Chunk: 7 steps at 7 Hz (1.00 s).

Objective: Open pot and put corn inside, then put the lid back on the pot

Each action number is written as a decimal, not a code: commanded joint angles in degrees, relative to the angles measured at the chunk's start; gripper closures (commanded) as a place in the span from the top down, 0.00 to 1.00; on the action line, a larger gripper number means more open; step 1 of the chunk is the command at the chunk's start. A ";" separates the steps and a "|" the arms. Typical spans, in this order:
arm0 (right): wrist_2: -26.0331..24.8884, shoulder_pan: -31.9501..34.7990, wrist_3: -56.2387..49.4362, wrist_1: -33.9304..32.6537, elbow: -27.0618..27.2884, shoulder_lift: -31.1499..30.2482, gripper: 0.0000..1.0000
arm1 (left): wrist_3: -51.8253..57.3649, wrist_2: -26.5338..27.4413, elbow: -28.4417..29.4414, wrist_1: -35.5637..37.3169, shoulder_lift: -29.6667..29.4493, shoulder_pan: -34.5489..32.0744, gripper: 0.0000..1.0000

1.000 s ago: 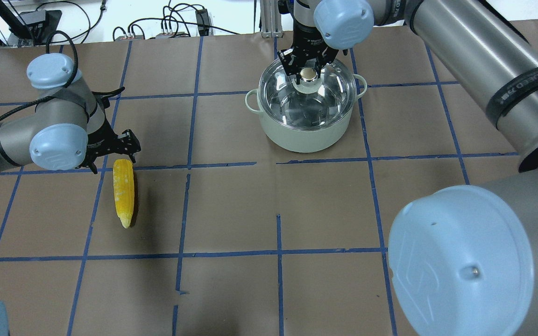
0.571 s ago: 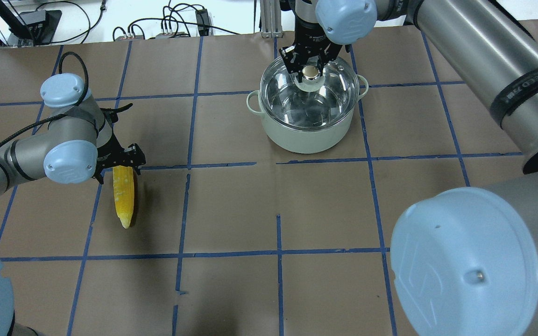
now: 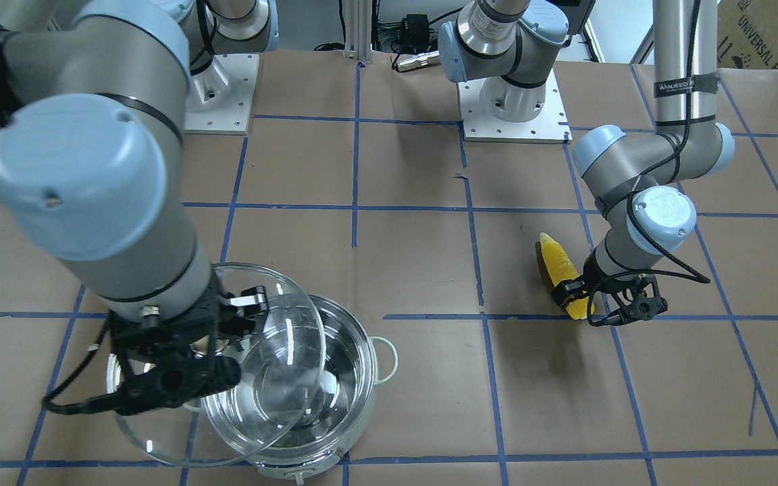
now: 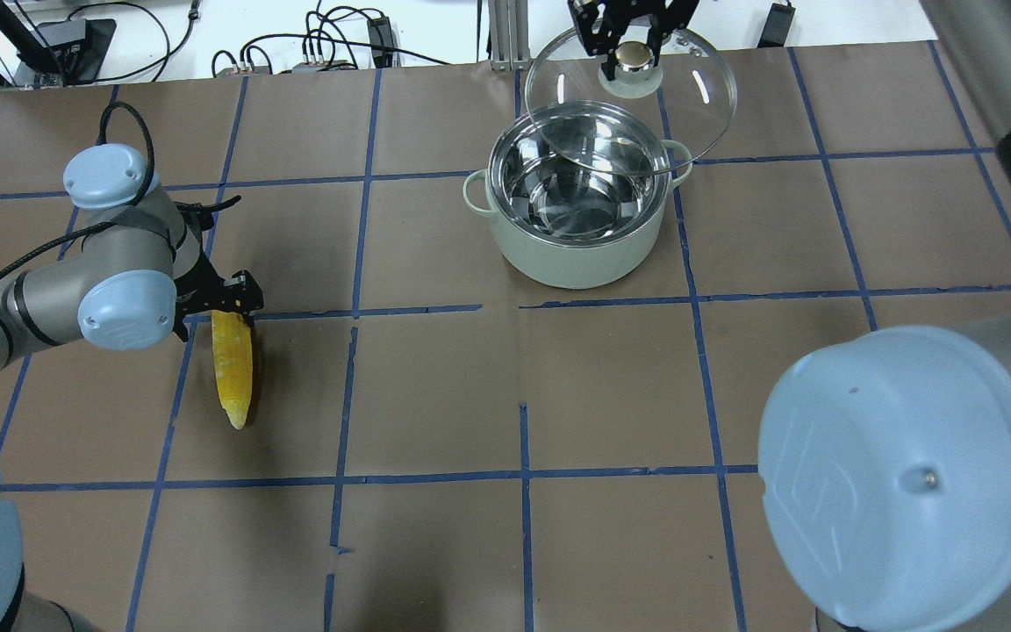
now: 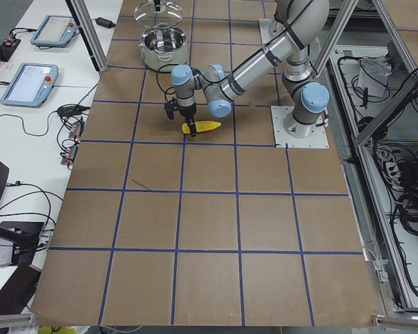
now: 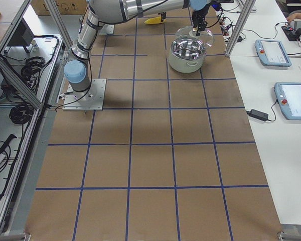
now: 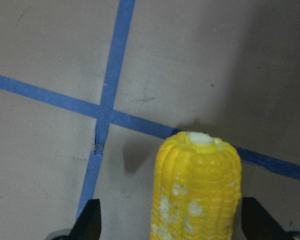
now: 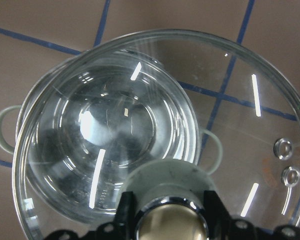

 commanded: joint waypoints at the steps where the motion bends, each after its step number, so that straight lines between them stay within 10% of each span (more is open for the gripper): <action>1: 0.06 -7.52 -8.85 3.72 -1.64 -2.53 0.12 | -0.48 -0.21 0.36 0.41 0.15 -0.08 0.50; 5: 2.96 -18.28 -9.84 8.65 -1.21 -4.57 0.12 | -2.15 -1.36 1.15 -0.12 1.63 -0.43 0.22; 7: 2.96 -18.28 -9.84 8.65 -0.85 -4.13 0.12 | -3.63 -0.92 7.97 -11.64 3.30 -1.13 0.21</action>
